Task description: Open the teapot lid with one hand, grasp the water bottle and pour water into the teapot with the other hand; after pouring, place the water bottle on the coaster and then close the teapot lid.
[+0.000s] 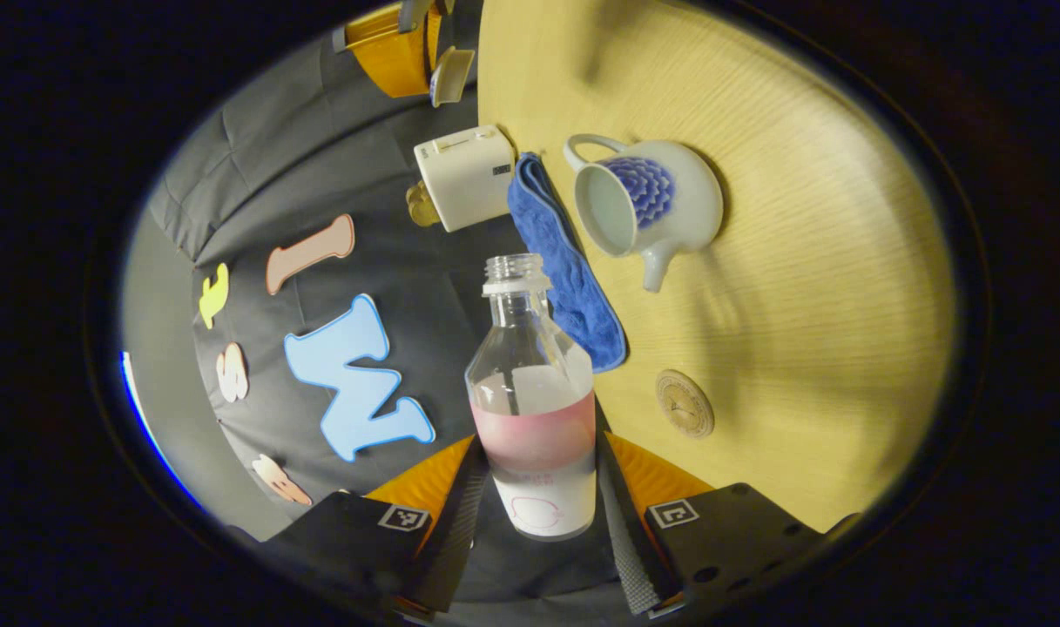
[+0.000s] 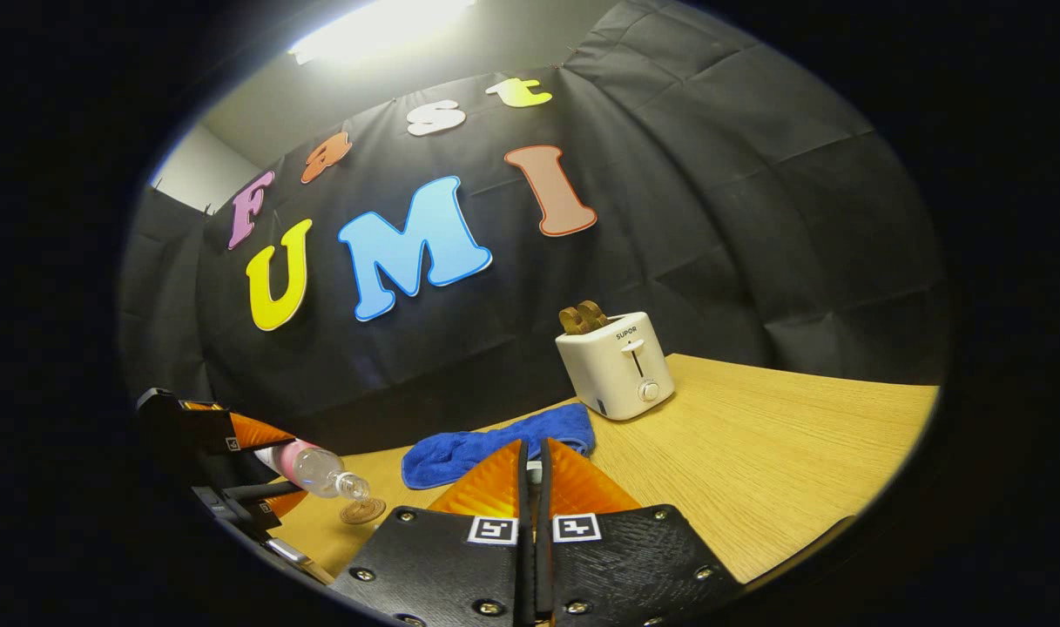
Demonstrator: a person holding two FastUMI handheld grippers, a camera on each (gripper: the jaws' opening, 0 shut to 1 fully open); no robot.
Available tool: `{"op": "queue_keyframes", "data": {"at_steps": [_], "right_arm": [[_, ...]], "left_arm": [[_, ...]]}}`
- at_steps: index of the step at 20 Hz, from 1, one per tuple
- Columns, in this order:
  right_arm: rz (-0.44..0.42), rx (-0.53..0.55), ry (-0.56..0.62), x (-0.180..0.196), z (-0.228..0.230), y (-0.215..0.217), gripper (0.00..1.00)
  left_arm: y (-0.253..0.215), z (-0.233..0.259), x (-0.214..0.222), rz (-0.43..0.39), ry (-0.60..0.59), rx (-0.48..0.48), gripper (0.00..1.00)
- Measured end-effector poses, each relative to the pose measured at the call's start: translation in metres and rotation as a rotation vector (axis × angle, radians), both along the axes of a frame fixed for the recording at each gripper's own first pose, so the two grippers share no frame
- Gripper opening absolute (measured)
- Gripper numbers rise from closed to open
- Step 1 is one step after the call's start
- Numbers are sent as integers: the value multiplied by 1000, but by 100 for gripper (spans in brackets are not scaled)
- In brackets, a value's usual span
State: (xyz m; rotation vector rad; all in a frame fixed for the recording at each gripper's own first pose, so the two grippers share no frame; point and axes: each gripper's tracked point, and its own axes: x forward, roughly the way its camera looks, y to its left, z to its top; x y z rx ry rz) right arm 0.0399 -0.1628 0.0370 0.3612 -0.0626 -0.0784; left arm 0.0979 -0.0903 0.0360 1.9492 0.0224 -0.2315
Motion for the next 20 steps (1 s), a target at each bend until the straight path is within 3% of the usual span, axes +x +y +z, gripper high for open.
{"op": "queue_keyframes", "data": {"at_steps": [20], "right_arm": [[12,5,-5,0,0,2,0]], "left_arm": [[-6,10,5,-18,2,147,84]]}}
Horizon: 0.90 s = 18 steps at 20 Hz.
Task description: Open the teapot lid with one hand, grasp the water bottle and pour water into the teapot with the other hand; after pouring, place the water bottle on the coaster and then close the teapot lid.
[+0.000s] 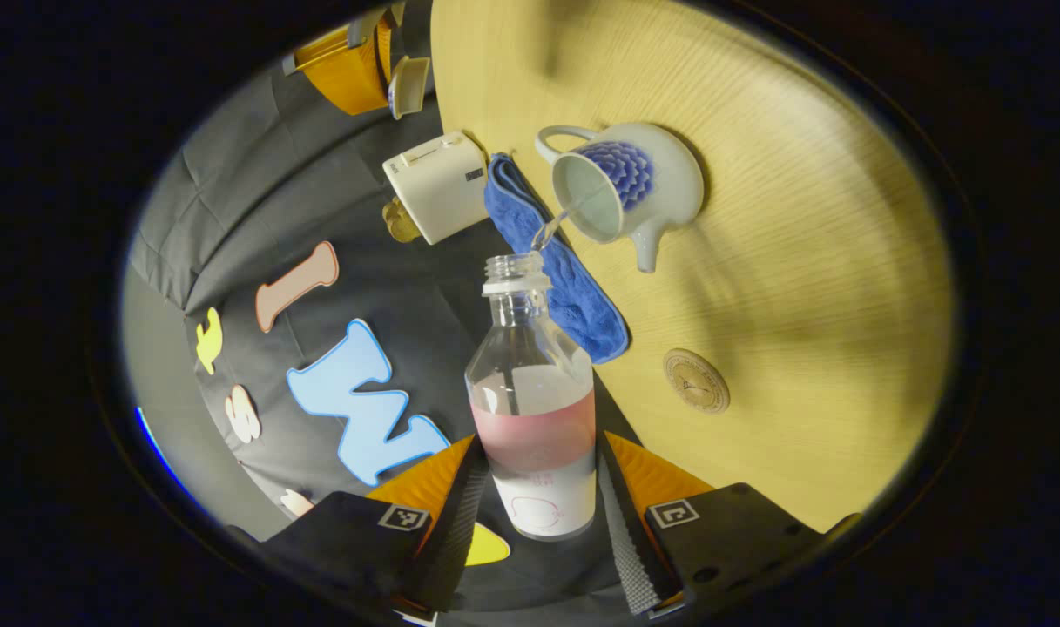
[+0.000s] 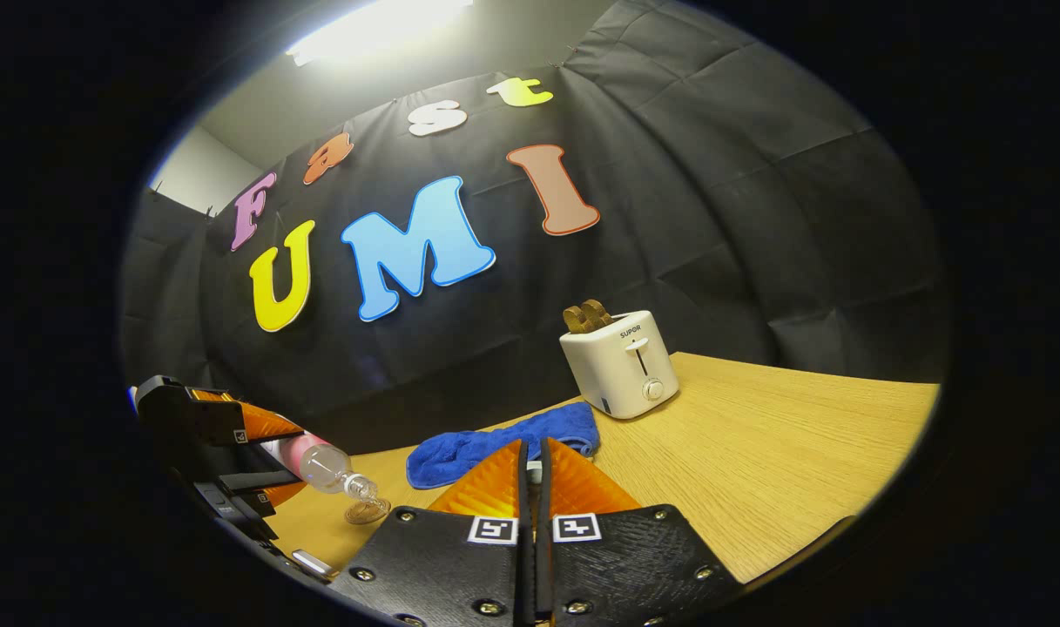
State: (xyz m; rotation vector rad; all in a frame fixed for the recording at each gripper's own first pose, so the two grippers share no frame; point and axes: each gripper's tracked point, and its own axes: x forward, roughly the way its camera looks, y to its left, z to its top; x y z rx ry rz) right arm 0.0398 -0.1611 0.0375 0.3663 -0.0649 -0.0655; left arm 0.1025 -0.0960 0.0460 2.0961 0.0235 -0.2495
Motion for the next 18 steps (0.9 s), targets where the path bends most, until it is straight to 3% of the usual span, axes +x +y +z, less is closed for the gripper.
{"op": "queue_keyframes", "data": {"at_steps": [18], "right_arm": [[16,32,-3,-1,0,-1,0]], "left_arm": [[-5,9,8,2,6,133,84]]}}
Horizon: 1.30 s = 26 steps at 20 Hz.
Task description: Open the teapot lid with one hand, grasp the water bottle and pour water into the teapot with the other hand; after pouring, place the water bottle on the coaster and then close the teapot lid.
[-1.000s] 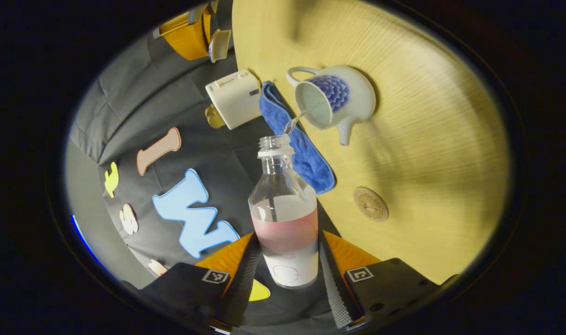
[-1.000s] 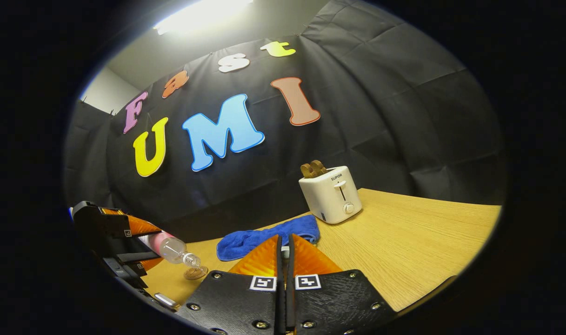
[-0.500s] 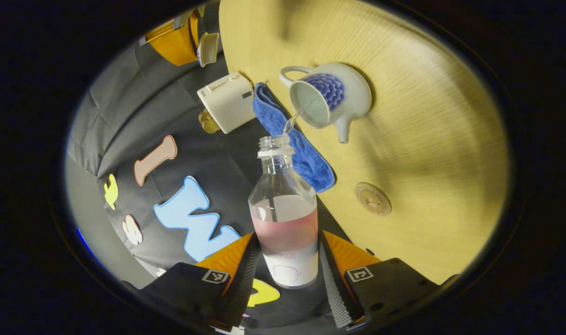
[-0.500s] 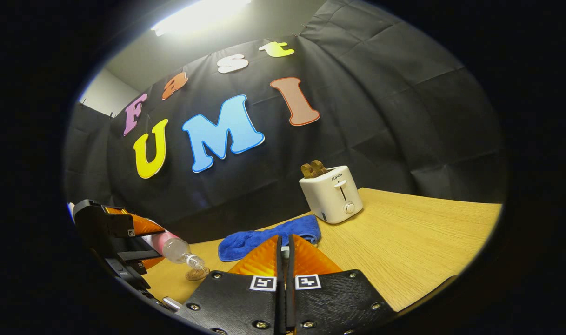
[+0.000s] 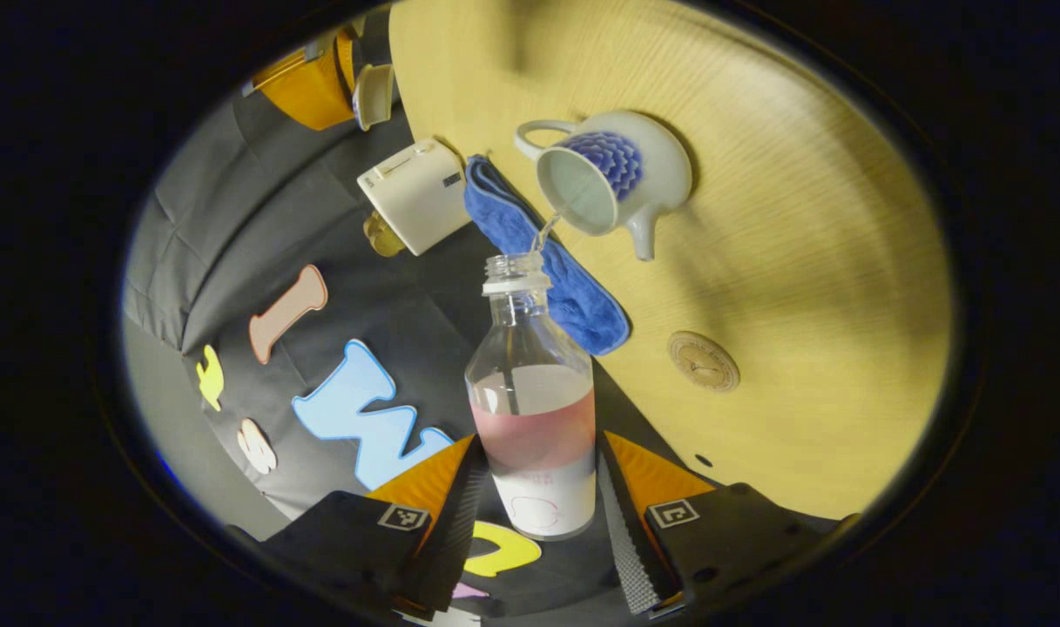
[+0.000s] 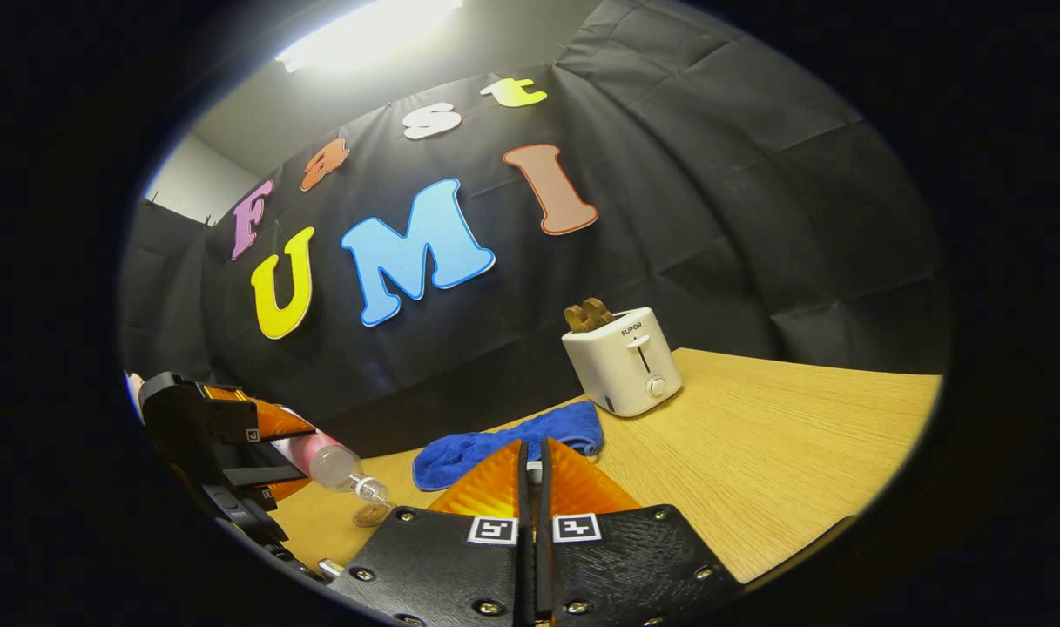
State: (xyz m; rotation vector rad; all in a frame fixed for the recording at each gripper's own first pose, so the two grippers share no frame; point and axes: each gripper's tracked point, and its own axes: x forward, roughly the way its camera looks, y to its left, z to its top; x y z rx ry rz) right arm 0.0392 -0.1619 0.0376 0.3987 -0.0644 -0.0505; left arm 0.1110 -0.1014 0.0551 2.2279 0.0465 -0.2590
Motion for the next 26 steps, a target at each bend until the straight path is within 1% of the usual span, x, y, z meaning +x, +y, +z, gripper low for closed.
{"op": "queue_keyframes", "data": {"at_steps": [9,10,11,26], "right_arm": [[2,2,0,-1,1,0,0],[2,3,0,-1,0,0,0],[3,3,1,-1,0,0,0],[9,1,5,-2,0,1,0]], "left_arm": [[-5,4,1,-9,-7,82,84],[-5,4,1,-8,-6,88,76],[-6,3,0,-9,-4,91,84],[-14,-1,-2,-15,-3,113,84]]}}
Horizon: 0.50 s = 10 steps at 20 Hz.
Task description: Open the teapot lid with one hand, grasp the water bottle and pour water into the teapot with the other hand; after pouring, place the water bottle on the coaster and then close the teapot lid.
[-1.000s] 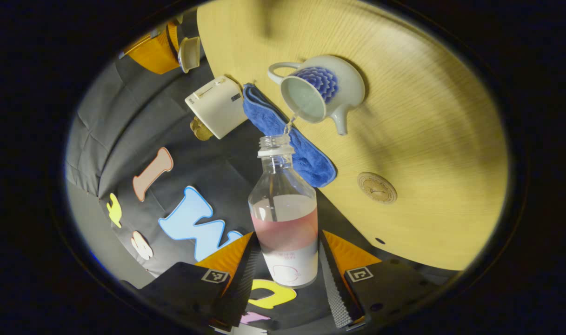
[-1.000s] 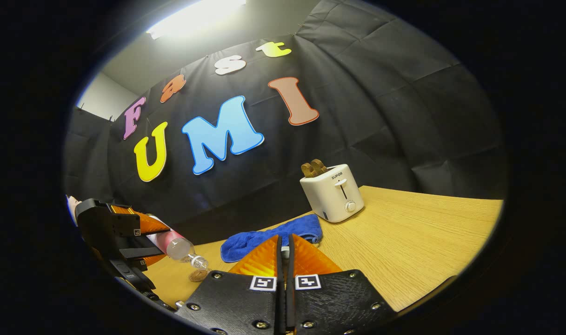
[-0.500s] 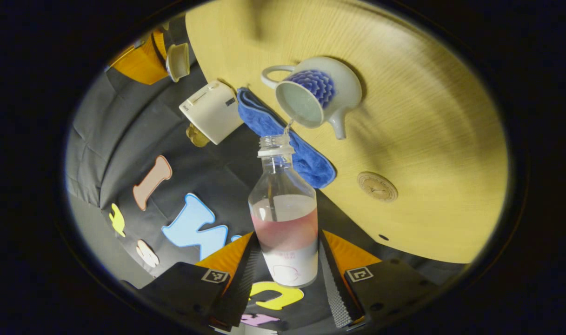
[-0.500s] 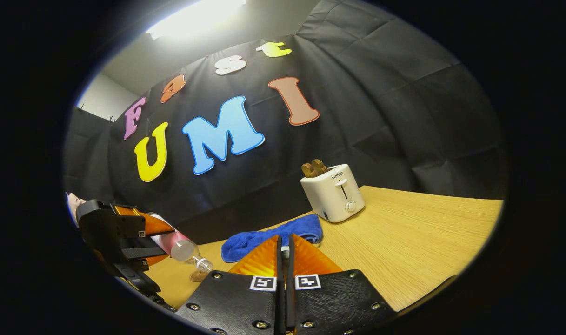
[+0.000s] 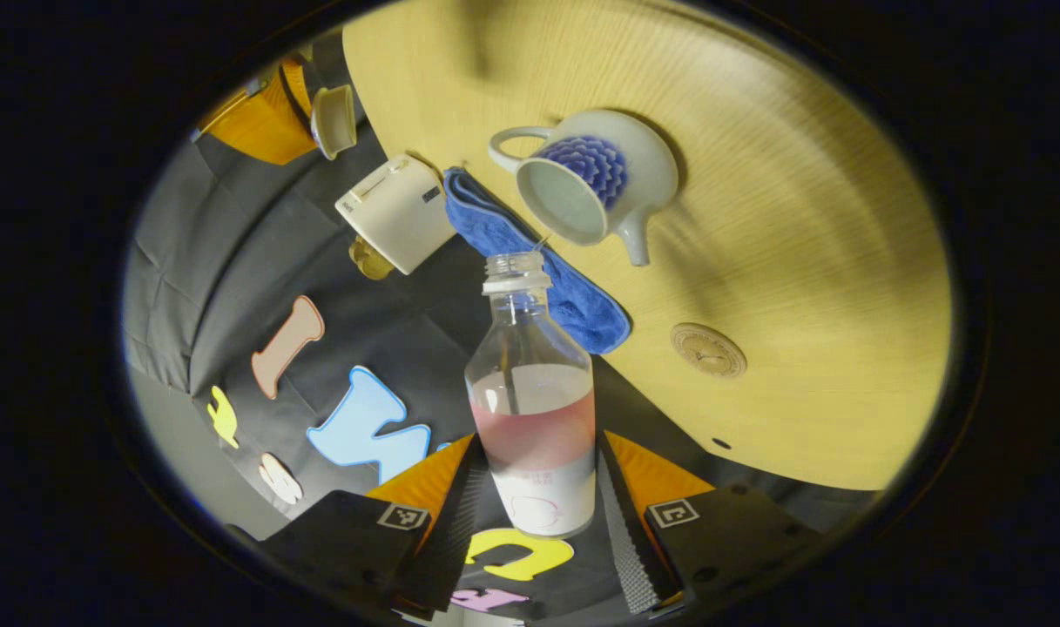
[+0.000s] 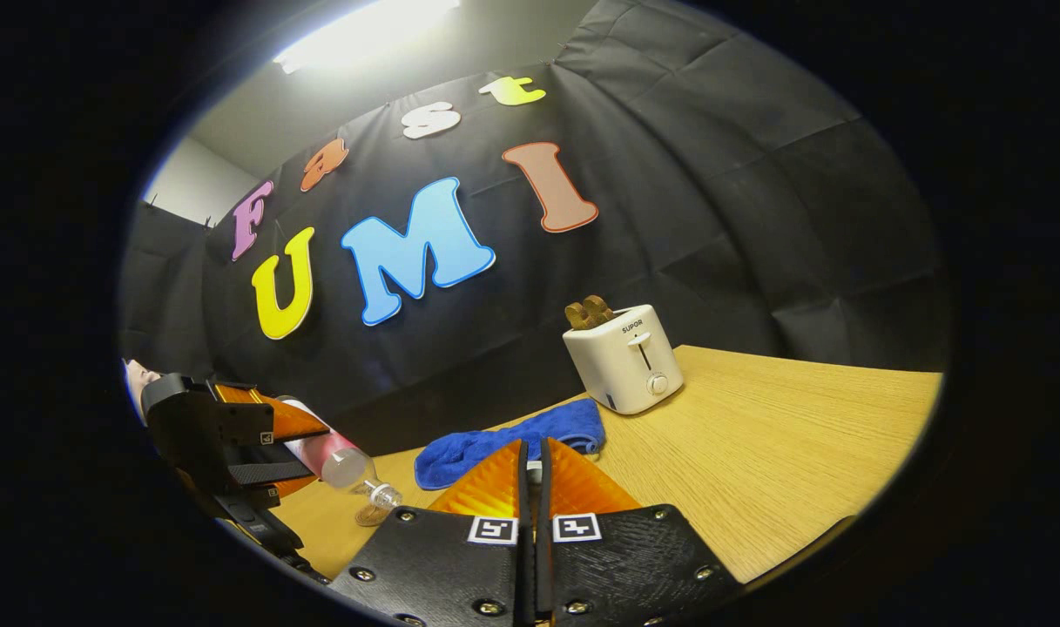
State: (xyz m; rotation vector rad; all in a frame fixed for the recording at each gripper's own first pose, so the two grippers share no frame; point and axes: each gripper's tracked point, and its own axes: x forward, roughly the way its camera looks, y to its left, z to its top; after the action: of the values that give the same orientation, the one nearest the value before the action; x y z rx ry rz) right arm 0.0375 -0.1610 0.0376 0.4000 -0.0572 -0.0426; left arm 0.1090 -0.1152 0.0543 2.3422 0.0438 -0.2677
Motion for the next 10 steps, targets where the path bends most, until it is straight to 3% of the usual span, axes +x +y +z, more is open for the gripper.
{"op": "queue_keyframes", "data": {"at_steps": [7,10], "right_arm": [[7,-7,9,1,-1,2,0],[8,-7,10,1,-2,3,0]], "left_arm": [[0,1,0,-6,-5,-8,84],[-1,-5,-2,-7,20,-80,84]]}}
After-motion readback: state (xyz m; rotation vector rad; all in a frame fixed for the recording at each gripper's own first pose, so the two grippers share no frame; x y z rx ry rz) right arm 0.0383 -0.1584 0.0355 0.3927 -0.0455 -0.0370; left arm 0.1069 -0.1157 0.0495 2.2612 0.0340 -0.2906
